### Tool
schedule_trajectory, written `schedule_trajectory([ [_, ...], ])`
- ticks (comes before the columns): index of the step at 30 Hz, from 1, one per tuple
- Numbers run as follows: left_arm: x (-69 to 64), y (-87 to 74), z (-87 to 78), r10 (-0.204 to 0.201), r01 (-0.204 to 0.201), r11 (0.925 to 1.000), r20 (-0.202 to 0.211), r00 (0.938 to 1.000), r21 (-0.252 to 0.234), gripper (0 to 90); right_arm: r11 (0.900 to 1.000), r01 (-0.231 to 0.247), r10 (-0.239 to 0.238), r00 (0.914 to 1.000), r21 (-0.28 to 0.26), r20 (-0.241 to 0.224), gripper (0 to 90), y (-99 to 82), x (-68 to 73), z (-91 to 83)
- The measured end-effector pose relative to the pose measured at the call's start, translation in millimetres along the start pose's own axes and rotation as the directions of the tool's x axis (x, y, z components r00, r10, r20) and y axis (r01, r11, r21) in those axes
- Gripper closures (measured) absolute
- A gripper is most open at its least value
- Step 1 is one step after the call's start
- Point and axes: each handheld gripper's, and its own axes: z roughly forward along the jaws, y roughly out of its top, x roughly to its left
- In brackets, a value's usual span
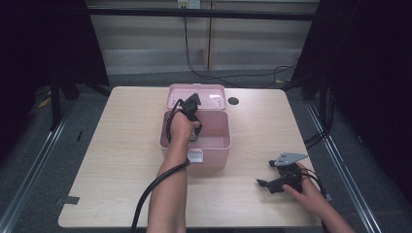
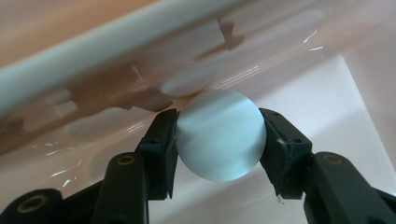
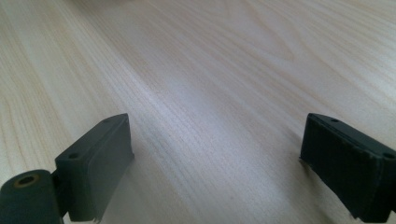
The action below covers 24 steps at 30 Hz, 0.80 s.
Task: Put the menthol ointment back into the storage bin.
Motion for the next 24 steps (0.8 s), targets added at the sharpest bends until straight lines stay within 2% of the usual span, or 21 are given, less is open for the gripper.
schedule_trajectory([
  [10, 0.0, -2.0, 1.8, -0.007, 0.007, 0.9999, -0.001, 1.0, 0.012, 46.4, 1.0, 0.0, 0.0, 1.0, 0.0, -0.002, 8.4, 0.0, 0.0, 0.1],
  [11, -0.4, -2.3, 1.6, -0.021, 0.021, 0.9997, 0.0, 0.9998, 0.012, 45.4, 1.0, -0.003, 0.003, 1.0, 0.002, -0.003, 8.4, 0.0, 0.2, 0.0],
  [18, 0.2, -2.3, -6.0, -0.024, 0.024, 0.9992, 0.001, 0.9997, 0.032, 41.9, 1.0, 0.0, 0.0, 1.0, 0.0, -0.005, 8.4, 0.0, 0.1, 0.2],
  [22, -0.8, -1.7, -9.5, -0.022, 0.022, 0.9979, -0.001, 0.9998, 0.062, 38.8, 1.0, 0.0, 0.0, 1.0, 0.0, -0.005, 8.4, 0.0, 0.1, 0.2],
  [24, -1.2, -1.3, -11.1, -0.022, 0.022, 0.9982, 0.006, 0.9997, 0.055, 37.3, 1.0, 0.0, 0.0, 1.0, 0.0, -0.002, 8.4, 0.0, 0.1, 0.1],
])
